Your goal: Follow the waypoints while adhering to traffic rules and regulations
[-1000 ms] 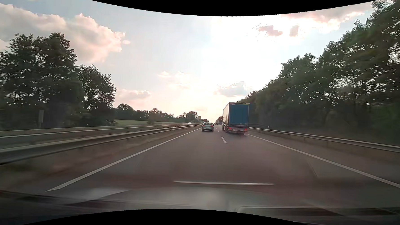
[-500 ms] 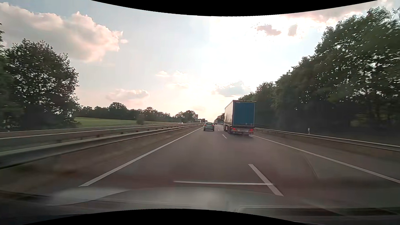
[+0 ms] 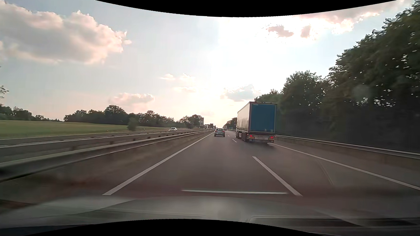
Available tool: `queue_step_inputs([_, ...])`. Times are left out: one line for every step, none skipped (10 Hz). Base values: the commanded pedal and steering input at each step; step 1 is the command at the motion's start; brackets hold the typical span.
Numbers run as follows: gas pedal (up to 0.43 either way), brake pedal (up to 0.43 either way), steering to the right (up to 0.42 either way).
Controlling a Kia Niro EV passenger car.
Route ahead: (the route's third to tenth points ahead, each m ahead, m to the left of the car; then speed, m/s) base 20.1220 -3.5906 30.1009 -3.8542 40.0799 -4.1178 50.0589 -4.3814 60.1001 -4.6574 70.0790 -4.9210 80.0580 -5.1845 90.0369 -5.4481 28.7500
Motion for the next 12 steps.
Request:
queue_step_inputs([0.72, 0.0, 0.004])
queue_step_inputs([0.72, 0.0, 0.003])
queue_step_inputs([0.72, 0.0, 0.003])
queue_step_inputs([0.72, 0.0, 0.003])
queue_step_inputs([0.72, 0.0, 0.003])
queue_step_inputs([0.72, 0.0, 0.002])
queue_step_inputs([0.72, 0.0, 0.002])
queue_step_inputs([0.72, 0.0, 0.001])
queue_step_inputs([0.72, 0.0, 0.0])
queue_step_inputs([0.72, 0.0, 0.0])
queue_step_inputs([0.72, 0.0, -0.002])
queue_step_inputs([0.72, 0.0, -0.003])
